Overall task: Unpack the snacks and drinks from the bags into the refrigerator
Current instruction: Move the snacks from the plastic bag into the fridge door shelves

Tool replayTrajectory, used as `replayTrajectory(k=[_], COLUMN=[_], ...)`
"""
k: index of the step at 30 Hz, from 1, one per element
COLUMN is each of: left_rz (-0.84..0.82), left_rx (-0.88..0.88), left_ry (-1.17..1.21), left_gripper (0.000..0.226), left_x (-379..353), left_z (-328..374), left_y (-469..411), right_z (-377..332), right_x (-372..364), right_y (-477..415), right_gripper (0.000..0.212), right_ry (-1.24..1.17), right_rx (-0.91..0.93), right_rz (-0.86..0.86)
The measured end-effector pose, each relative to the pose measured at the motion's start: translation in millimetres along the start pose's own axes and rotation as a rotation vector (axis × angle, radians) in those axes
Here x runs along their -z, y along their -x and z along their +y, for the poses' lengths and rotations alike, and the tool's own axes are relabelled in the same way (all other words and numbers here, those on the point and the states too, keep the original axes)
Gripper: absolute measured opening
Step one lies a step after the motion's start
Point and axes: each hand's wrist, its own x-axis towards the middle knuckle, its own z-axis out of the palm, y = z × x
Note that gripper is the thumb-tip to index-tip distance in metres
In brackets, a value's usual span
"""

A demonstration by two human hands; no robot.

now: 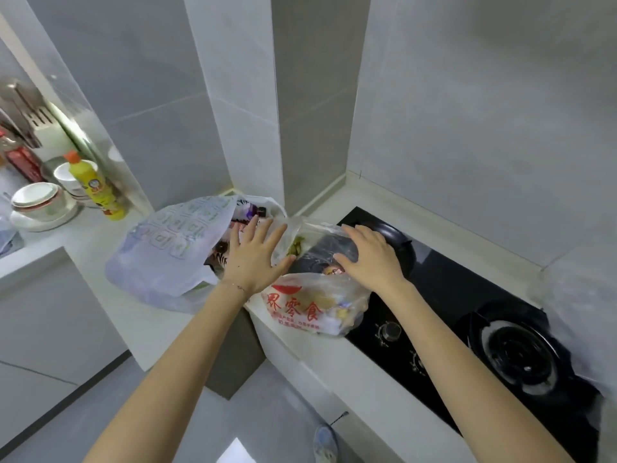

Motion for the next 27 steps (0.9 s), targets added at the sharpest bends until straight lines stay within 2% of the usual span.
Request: replayTrajectory(k=[5, 9, 14, 21, 27], left_rz=[-0.064, -0.063, -0.135, -0.301, -0.403], left_rx=[-0.011, -0.138, -0.257, -0.333, -0.326], left_ry=[0.022, 0.122, 0.13, 0.131, 0.065], left_gripper=[0.085, 0.067, 0.046, 0.053, 0.052], left_x=[-26, -50, -79, -119, -133], left_z=[4, 2, 1, 11, -3], left_y=[-42, -64, -97, -109, -107], right_z=[16, 29, 47, 48, 46], right_x=[-21, -40, -61, -93, -111], right_y=[-51, -66, -80, -75, -77], right_gripper=[0.062, 0.059, 0.054, 0.043, 0.05], right_ry=[-0.029, -0.098, -0.08, -0.02, -0.031], right_rx=[0.016, 0.007, -0.043, -0.128, -0.146], right_rz=[-0.101, -0.141, -0.18, -0.305, -0.425])
